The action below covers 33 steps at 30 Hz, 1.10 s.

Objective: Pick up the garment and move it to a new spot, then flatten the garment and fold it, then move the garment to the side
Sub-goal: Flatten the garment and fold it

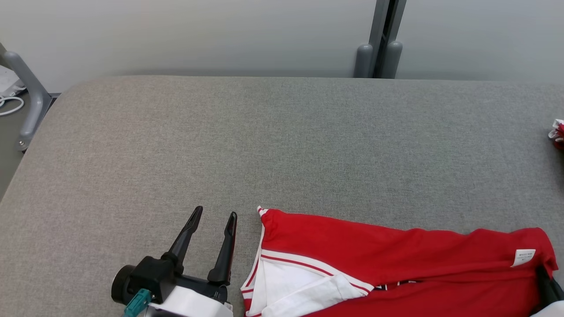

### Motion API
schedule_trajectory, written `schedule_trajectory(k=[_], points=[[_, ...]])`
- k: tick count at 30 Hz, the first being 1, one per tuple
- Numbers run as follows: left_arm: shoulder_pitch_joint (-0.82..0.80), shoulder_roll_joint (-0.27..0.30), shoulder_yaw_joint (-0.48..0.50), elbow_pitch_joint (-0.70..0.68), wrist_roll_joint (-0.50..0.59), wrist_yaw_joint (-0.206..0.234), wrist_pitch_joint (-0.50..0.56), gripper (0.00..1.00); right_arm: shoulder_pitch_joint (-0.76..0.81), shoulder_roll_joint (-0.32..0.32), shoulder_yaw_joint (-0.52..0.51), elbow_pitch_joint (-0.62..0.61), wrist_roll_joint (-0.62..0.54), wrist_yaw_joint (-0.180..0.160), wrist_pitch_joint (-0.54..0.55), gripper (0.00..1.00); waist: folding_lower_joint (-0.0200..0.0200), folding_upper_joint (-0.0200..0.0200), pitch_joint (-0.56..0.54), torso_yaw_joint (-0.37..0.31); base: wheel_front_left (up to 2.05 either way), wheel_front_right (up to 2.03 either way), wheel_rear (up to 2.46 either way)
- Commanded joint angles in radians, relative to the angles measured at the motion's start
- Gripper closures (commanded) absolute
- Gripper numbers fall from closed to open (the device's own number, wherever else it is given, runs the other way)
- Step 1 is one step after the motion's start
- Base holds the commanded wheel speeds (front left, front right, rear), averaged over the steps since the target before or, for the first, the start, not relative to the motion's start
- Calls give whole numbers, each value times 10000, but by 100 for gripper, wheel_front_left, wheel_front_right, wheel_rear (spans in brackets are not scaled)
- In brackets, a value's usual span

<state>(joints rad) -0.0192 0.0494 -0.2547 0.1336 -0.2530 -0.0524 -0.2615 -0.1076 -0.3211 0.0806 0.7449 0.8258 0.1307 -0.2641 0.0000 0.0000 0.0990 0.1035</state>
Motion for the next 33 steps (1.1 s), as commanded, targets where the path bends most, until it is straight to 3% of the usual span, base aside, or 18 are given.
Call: schedule_trajectory(k=[1,17,26,33], points=[[-141,36,20,13,-48,19,-28,0,-88,-120,-49,-49,-52,0,-9,100,0,0,0,1,0,0,0],[1,37,-16,-19,-386,159,-29,0,-726,-1069,-162,487,-679,-1,-9,100,0,0,-391,146,0,0,0],[155,35,79,-17,-563,218,-27,0,-652,-1488,1858,-329,-299,-1,-9,100,0,0,-707,6,0,0,0],[280,35,183,-33,-666,194,-27,0,-552,-1655,3574,-2085,1357,0,689,100,0,0,-986,-323,0,0,0]])
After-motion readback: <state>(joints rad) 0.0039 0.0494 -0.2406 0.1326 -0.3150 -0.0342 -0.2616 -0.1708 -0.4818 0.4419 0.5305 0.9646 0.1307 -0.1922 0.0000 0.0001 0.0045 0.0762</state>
